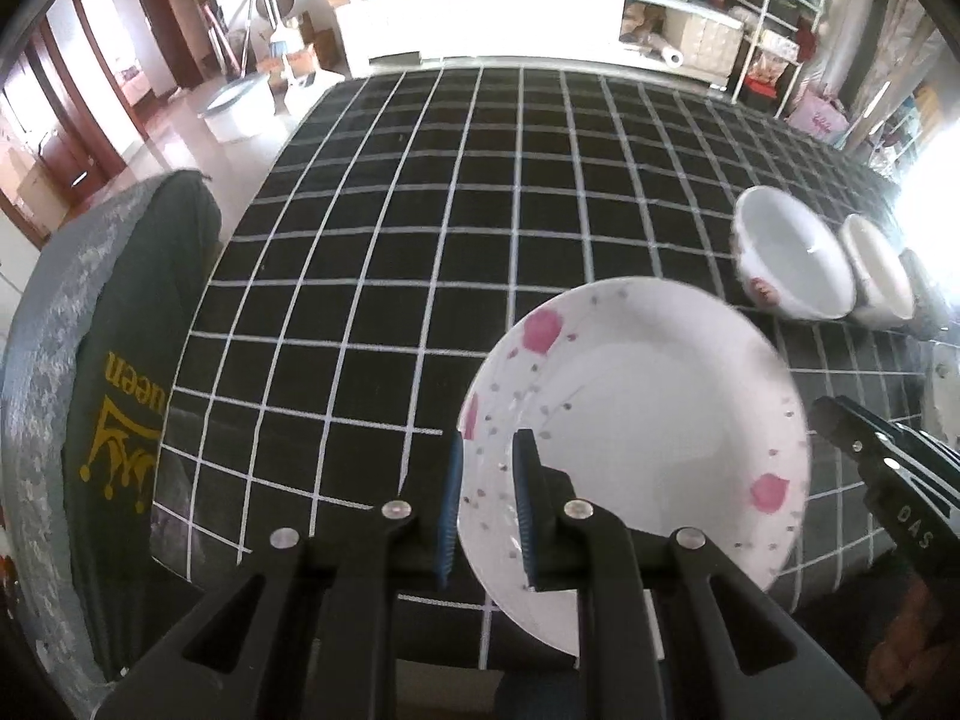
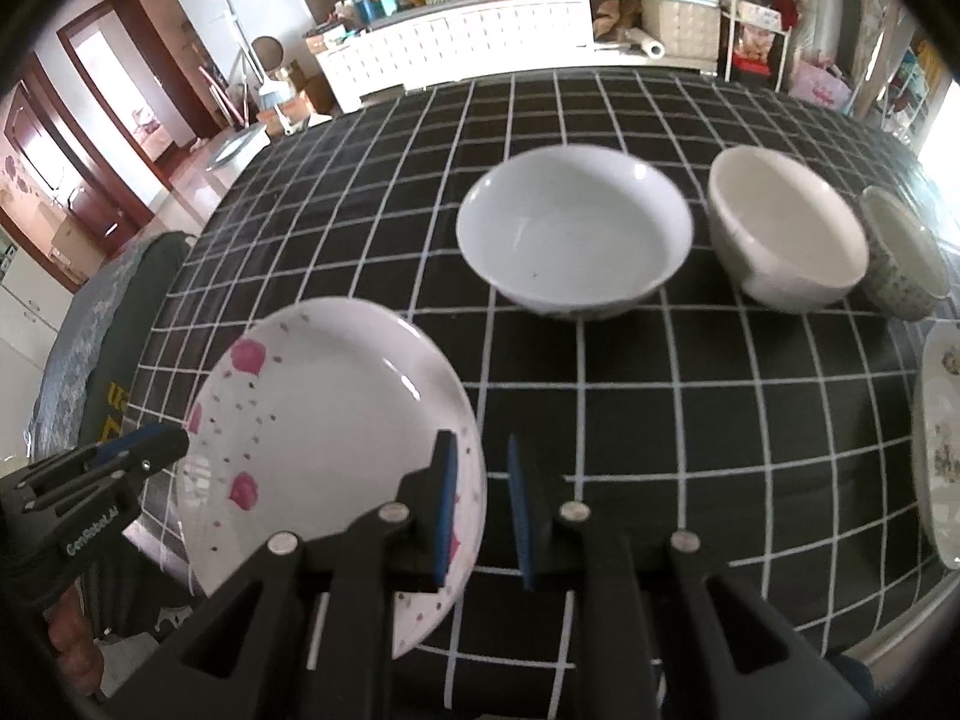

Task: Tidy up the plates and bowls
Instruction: 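Lower the stacked plates and open the left gripper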

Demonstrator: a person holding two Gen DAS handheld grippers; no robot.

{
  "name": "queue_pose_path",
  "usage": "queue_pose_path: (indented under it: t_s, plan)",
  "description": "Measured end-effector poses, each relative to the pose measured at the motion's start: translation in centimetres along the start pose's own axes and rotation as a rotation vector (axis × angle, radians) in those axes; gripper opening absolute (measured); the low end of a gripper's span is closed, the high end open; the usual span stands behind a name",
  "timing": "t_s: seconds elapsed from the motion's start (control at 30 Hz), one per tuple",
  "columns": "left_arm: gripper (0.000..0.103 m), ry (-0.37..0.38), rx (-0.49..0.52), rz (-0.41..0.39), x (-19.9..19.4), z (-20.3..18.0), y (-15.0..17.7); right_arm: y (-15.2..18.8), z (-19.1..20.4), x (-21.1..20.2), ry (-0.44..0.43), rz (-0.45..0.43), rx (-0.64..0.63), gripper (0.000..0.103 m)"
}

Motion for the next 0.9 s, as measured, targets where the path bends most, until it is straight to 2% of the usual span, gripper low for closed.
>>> queue_pose_path:
  t_s: [0.33, 0.7, 0.9]
  plan:
    - [0.015, 0.059, 0.07, -0.101, -4.8, -4.1, -0.2, -0.2, 0.1, -4.1, 0.015, -0.074, 0.009, 0.021]
    - [0.015, 0.117, 0.14, -0.148, -7.7, -8.7, 1.5, 0.2, -1.5, -8.4, 0.075, -0.15, 0.03, 0.021]
    - [0.015, 0.113, 0.171, -0.175, -9.6, -10.4, 2.1, 0.7, -2.6, -10.8, 0.103, -0.184, 0.046, 0.021]
Point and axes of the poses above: each gripper's, at about its wrist camera, not at the fingertips, and x roughly the way its jaws point, z to its left, y to its underside, the point moved 8 cm from there along x, roughly the way its jaws point, and after that the axes turned 4 degrees about x, right-handed, at the moved point
